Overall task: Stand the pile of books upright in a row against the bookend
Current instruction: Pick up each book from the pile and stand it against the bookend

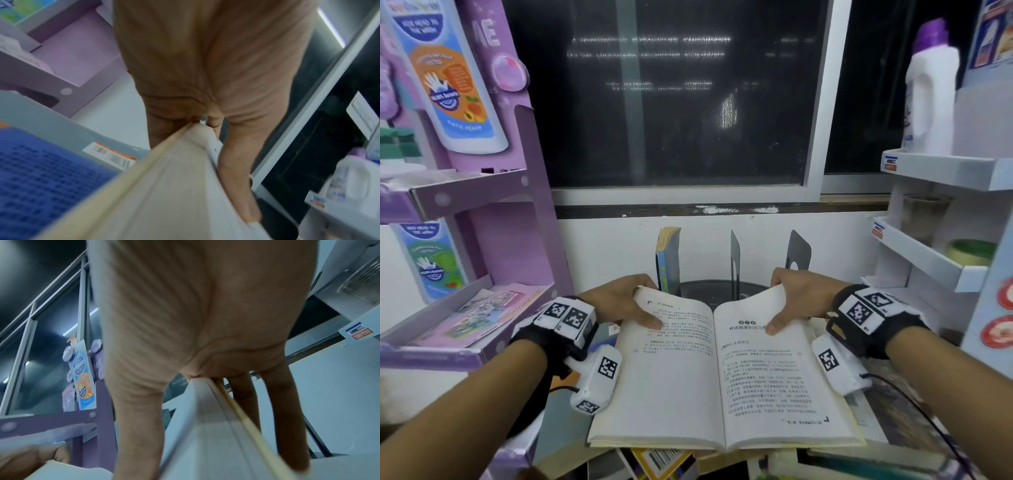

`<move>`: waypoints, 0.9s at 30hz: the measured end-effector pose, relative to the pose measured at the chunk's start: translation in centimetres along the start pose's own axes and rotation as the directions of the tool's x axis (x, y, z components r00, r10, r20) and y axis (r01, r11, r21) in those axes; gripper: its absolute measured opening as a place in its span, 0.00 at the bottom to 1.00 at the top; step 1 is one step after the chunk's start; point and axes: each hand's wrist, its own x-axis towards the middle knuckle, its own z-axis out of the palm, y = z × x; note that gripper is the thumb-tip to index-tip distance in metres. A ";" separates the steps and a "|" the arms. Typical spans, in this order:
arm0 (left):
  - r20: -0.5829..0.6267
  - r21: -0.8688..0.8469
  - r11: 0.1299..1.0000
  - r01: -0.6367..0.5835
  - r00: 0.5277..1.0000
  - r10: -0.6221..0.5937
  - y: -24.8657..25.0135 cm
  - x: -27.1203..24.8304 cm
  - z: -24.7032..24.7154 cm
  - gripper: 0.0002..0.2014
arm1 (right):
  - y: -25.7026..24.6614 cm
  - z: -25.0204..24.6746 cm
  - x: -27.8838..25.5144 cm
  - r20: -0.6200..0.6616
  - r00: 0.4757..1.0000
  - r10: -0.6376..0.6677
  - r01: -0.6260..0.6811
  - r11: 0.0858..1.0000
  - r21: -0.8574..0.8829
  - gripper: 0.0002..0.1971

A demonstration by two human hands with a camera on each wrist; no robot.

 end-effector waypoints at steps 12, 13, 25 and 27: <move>-0.165 -0.141 0.972 -0.190 0.972 0.166 2.8 -2.6 -1.4 0.24 | -1.9 -2.8 -2.1 -0.121 0.988 -0.099 0.108 0.992 0.065 0.31; -0.179 -0.136 0.968 -0.212 0.966 0.186 3.1 -2.9 -1.5 0.24 | -2.1 -3.1 -2.4 -0.133 0.985 -0.113 0.121 0.991 0.062 0.30; -0.413 -0.285 0.848 -0.448 0.855 0.313 8.3 -4.8 -2.1 0.26 | -4.7 -8.0 -5.5 -0.443 0.878 -0.183 0.259 0.959 0.117 0.24; -0.439 -0.327 0.818 -0.474 0.842 0.313 8.5 -4.5 -1.4 0.26 | -5.3 -8.0 -5.7 -0.495 0.847 -0.195 0.288 0.950 0.118 0.23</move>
